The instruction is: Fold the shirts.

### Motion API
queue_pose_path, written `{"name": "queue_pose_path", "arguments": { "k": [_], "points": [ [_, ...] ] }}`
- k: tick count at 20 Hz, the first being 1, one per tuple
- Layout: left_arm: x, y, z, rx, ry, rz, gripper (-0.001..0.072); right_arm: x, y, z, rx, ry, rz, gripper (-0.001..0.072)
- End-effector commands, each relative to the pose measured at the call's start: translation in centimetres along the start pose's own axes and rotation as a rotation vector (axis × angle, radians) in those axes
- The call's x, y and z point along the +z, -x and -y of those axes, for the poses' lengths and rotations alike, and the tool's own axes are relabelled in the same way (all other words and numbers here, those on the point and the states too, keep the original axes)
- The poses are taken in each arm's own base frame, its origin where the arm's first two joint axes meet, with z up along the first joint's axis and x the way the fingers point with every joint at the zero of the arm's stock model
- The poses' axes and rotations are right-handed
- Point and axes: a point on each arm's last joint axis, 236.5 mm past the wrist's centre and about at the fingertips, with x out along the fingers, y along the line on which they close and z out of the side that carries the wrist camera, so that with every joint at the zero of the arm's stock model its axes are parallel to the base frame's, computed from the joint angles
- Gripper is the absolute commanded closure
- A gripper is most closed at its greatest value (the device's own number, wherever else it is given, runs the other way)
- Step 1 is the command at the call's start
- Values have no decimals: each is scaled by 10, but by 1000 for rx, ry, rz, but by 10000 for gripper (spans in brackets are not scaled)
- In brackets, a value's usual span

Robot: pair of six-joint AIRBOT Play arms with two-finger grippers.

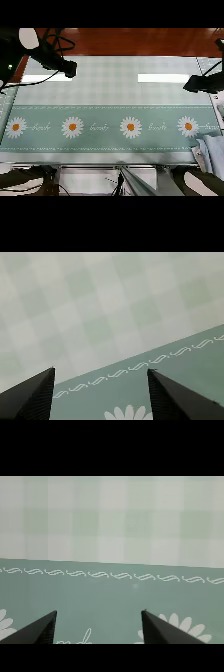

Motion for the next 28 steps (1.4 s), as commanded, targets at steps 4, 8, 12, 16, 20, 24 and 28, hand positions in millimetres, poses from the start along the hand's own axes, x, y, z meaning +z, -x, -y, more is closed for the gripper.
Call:
{"name": "queue_pose_path", "arguments": {
  "k": [4,8,12,16,20,24,28],
  "points": [
    [-17,-10,20,-64,49,-11,-13,-4,-13,-7,-1,34,-41,102],
    [-16,3,19,-60,85,86,-13,-3,-13,-7,1,32,-39,103],
    [-1,3,18,-58,87,156,-13,-4,-13,-9,10,30,-43,103],
    [0,2,18,-57,87,156,-13,-5,-13,-14,28,25,-48,103],
    [0,2,18,-57,87,156,-13,-5,-13,-14,28,25,-48,103],
    [0,2,18,-57,87,156,-13,-5,-13,-14,28,25,-48,103],
    [0,2,18,-57,87,156,-13,-5,-13,-14,28,25,-48,103]
  ]
}}
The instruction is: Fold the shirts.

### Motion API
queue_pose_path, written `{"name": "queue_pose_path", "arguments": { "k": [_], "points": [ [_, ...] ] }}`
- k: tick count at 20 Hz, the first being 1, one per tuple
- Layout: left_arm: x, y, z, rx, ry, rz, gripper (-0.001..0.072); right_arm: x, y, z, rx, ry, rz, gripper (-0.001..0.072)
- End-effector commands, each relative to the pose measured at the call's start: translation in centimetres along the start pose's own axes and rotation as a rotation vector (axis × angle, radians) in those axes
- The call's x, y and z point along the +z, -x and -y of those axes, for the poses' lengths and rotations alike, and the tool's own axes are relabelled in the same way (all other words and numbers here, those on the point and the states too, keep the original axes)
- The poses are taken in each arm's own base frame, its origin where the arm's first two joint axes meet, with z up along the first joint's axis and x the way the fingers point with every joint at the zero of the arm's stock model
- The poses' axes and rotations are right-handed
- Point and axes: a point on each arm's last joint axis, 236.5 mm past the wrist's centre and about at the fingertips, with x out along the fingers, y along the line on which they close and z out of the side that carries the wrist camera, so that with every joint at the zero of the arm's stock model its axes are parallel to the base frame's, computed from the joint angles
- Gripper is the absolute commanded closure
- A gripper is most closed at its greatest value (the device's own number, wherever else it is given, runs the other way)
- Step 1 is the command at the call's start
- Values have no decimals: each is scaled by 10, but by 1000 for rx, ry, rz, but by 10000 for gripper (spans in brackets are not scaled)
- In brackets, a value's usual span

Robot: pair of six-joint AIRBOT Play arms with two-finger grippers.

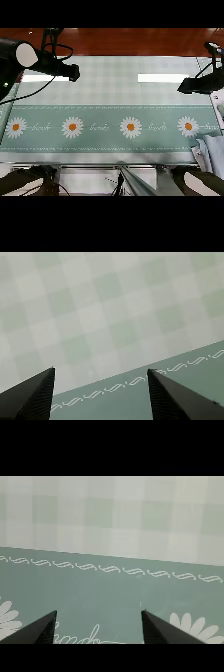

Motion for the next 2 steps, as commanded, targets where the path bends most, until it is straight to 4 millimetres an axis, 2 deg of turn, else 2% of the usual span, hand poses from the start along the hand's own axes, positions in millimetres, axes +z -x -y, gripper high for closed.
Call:
{"name": "queue_pose_path", "arguments": {
  "k": [1,2],
  "points": [
    [0,0,0,0,-1,0,-13,0,0,0,1,1,-1,103],
    [0,0,0,0,-1,0,-13,0,0,0,1,1,-1,103]
  ]
}}
